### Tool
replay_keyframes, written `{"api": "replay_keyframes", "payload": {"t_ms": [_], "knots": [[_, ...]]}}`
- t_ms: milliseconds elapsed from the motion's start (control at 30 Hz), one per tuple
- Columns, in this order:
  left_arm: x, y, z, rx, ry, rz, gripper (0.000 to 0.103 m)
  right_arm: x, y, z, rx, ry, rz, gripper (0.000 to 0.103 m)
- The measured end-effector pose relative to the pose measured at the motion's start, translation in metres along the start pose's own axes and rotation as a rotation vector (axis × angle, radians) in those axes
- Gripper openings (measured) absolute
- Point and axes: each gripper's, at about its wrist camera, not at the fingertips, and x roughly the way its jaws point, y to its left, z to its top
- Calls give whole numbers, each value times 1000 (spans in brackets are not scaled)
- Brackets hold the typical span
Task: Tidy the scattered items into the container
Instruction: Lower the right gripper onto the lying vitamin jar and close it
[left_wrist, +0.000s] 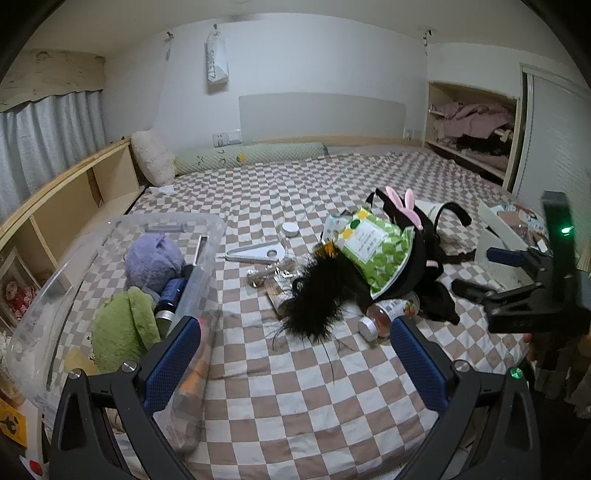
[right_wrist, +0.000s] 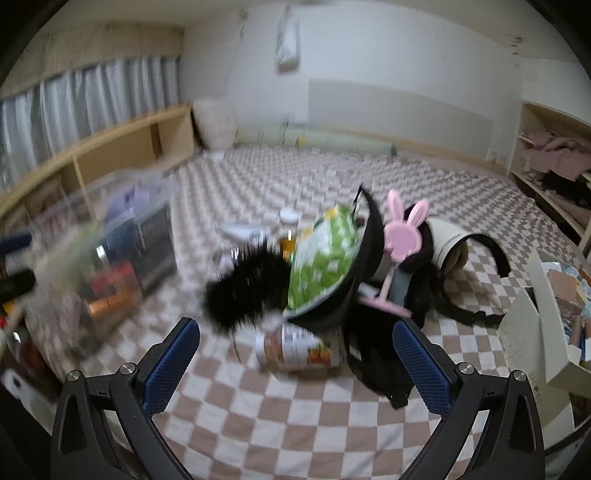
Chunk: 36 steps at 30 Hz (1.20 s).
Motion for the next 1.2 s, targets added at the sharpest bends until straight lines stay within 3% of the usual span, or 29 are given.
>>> {"api": "replay_keyframes", "payload": {"t_ms": [367, 667, 900, 1067, 1200], "knots": [[32, -23, -7, 59, 105, -93, 103, 108, -18, -31, 20, 319, 19, 103], [60, -28, -10, 85, 173, -148, 103, 166, -18, -36, -34, 363, -24, 103], [89, -18, -9, 61, 224, -162, 103, 195, -34, -36, 94, 457, 115, 103], [96, -13, -1, 35, 219, -183, 103, 192, -24, -27, 48, 448, 117, 99], [100, -10, 1, 20, 226, -197, 103, 189, -17, -28, 42, 489, 133, 98]]}}
